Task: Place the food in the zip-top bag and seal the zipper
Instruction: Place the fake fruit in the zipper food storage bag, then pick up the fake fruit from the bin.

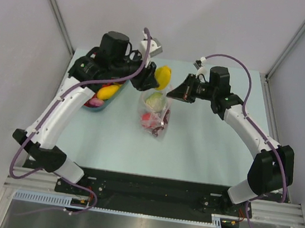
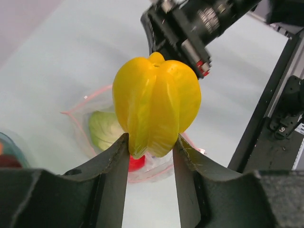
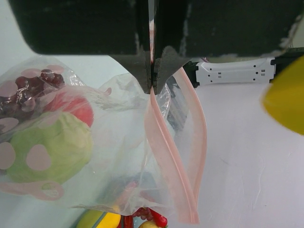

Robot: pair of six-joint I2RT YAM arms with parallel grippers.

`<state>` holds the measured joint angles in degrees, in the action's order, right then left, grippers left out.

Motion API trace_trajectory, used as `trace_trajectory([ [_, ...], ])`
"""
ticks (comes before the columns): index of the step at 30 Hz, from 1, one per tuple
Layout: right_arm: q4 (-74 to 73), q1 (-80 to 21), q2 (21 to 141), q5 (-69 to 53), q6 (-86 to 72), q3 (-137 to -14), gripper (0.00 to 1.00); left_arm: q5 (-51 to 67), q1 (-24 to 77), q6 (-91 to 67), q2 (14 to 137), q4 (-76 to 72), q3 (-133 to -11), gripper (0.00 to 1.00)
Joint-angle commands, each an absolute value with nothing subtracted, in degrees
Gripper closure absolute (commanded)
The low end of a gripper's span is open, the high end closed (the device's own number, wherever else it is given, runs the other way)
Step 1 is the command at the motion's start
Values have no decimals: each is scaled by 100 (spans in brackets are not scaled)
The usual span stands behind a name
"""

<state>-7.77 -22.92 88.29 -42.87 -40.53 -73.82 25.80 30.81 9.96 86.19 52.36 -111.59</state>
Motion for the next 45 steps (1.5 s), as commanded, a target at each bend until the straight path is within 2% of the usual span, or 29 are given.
trace_trajectory([
  [1, -413, -2312, 8684, -4456, -4184, -7629, 100, 2453, 3111, 668, 8815, 4782, -10416, 57],
  [3, -439, -2311, 8596, -4439, -4210, -7629, 100, 2278, 3111, 746, 8850, 4729, -10197, 56],
  [5, -422, -2294, 8552, -4447, -4332, -7629, 100, 2224, 3111, 808, 8991, 4964, -10204, 50],
  [7, -369, -2285, 8517, -4456, -4386, -7629, 100, 2468, 3103, 1010, 9088, 5219, -10432, 39],
  [8, -360, -2276, 8473, -4430, -4394, -7629, 100, 2557, 3111, 1046, 9088, 5369, -10485, 25],
  [9, -360, -2242, 8464, -4438, -4403, -7629, 100, 2688, 3094, 1220, 9070, 5440, -10564, 20],
  [11, -360, -2215, 8464, -4438, -4412, -7638, 100, 3049, 3006, 1388, 8983, 5641, -10661, 3],
  [12, -395, -2180, 8481, -4438, -4403, -7629, 100, 3076, 2954, 1363, 8939, 5651, -10731, 0],
  [16, -483, -2118, 8499, -4412, -4324, -7629, 100, 3533, 1955, 810, 8851, 5319, -11030, 0],
  [20, -483, -2118, 8569, -4412, -4298, -7629, 100, 2702, 898, 212, 8964, 4283, -10952, 1],
  [24, -422, -2118, 8631, -4430, -4307, -7629, 100, 2110, 274, 342, 9648, 4096, -10934, 0],
  [31, -545, -2118, 8648, -4368, -4184, -7629, 100, 1714, 79, 282, 10485, 3973, -11004, 0],
  [33, -562, -2127, 8657, -4342, -4140, -7629, 100, 1670, 88, -367, 10599, 3771, -10741, 0],
  [38, -563, -2118, 8701, -4315, -4131, -7629, 100, 572, 176, -2150, 10687, 3384, -10056, 1],
  [45, -545, -2118, 8780, -4315, -4140, -7629, 100, 79, 360, -3146, 10731, 3015, -9642, 1],
])
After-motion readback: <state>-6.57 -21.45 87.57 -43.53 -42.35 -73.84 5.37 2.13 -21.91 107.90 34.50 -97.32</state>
